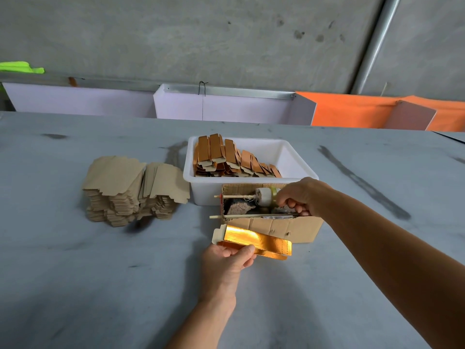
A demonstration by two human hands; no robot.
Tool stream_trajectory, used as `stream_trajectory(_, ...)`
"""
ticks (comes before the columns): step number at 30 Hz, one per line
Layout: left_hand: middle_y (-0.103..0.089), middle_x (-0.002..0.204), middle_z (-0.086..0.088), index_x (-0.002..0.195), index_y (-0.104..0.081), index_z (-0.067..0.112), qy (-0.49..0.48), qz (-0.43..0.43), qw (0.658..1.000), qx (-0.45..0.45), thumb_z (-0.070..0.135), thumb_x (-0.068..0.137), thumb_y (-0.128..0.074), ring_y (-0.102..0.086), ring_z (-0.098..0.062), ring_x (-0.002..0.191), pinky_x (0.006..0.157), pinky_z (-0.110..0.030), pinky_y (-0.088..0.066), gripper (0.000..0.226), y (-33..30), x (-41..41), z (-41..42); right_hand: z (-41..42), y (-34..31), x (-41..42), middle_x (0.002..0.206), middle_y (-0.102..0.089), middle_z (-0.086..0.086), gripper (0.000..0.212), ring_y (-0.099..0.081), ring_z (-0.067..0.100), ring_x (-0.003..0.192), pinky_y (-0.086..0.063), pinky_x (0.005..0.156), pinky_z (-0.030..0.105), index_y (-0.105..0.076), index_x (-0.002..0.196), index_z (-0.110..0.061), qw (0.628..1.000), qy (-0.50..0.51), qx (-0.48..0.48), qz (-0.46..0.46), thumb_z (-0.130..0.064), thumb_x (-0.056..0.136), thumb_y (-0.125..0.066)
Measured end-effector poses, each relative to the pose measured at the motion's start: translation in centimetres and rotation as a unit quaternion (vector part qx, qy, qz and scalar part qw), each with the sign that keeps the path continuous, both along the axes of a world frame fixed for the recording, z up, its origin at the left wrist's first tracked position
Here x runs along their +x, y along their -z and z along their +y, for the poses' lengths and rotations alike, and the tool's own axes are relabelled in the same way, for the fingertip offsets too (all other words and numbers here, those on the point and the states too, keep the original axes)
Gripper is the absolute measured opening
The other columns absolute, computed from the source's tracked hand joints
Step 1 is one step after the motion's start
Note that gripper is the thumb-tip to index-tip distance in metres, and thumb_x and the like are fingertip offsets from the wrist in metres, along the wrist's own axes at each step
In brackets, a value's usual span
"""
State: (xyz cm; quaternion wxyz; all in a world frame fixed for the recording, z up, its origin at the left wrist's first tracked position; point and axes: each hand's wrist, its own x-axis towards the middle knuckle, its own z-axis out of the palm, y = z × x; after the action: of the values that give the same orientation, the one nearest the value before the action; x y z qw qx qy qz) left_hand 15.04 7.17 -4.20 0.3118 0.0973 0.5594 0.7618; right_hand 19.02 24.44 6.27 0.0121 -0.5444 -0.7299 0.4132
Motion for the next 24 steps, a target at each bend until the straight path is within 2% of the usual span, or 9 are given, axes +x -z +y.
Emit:
stream_trajectory(7, -0.070, 0.060, -0.004, 0.073, -0.066, 0.004, 0.003, -0.002, 1.000, -0.001, -0.009, 0.075, -0.069, -0.067, -0.013, 0.053, 0.051, -0.019, -0.053, 0.014, -0.1, 0.0, 0.0, 0.0, 0.4, 0.0, 0.069, -0.049, 0.005, 0.028, -0.039, 0.011, 0.056, -0.033, 0.049, 0.022, -0.051, 0.091, -0.008, 0.997, -0.042, 0.047, -0.037, -0.018, 0.078, -0.074)
stream_trajectory(11, -0.069, 0.058, -0.005, 0.070, -0.066, 0.003, 0.001, 0.005, 1.000, -0.003, -0.011, 0.075, -0.068, -0.066, -0.013, 0.052, 0.051, -0.019, -0.054, 0.016, -0.1, 0.1, 0.0, 0.0, 0.4, -0.5, 0.066, -0.045, 0.003, 0.029, -0.034, 0.010, 0.052, -0.032, 0.047, 0.019, -0.048, 0.088, -0.010, 0.996, -0.057, 0.029, -0.058, -0.020, 0.079, -0.074)
stream_trajectory(16, -0.069, 0.060, -0.008, 0.066, -0.067, 0.005, 0.002, 0.016, 1.000, -0.007, -0.011, 0.075, -0.068, -0.066, -0.016, 0.053, 0.052, -0.020, -0.054, 0.018, -0.2, 0.2, 0.0, 0.0, 0.8, -0.9, 0.062, -0.045, 0.001, 0.029, -0.035, 0.007, 0.048, -0.030, 0.035, 0.016, -0.045, 0.080, -0.013, 0.995, -0.060, 0.028, -0.075, -0.019, 0.080, -0.073)
stream_trajectory(20, -0.069, 0.060, -0.009, 0.067, -0.067, 0.004, 0.003, 0.009, 1.000, -0.005, -0.011, 0.075, -0.069, -0.066, -0.016, 0.054, 0.052, -0.020, -0.053, 0.017, -0.2, 0.2, -0.1, 0.1, 1.4, -1.2, 0.064, -0.047, 0.001, 0.030, -0.038, 0.008, 0.051, -0.032, 0.045, 0.018, -0.047, 0.082, -0.012, 0.995, -0.051, 0.043, -0.076, -0.021, 0.077, -0.076)
stream_trajectory(24, -0.070, 0.064, -0.012, 0.065, -0.069, 0.009, 0.008, 0.008, 1.000, -0.002, -0.010, 0.074, -0.070, -0.067, -0.018, 0.057, 0.053, -0.021, -0.054, 0.021, -0.4, 0.2, -0.4, 0.5, 2.1, -1.5, 0.080, -0.053, 0.005, 0.038, -0.042, 0.010, 0.060, -0.037, 0.053, 0.019, -0.051, 0.098, -0.010, 0.996, -0.031, 0.056, -0.063, -0.022, 0.074, -0.079)
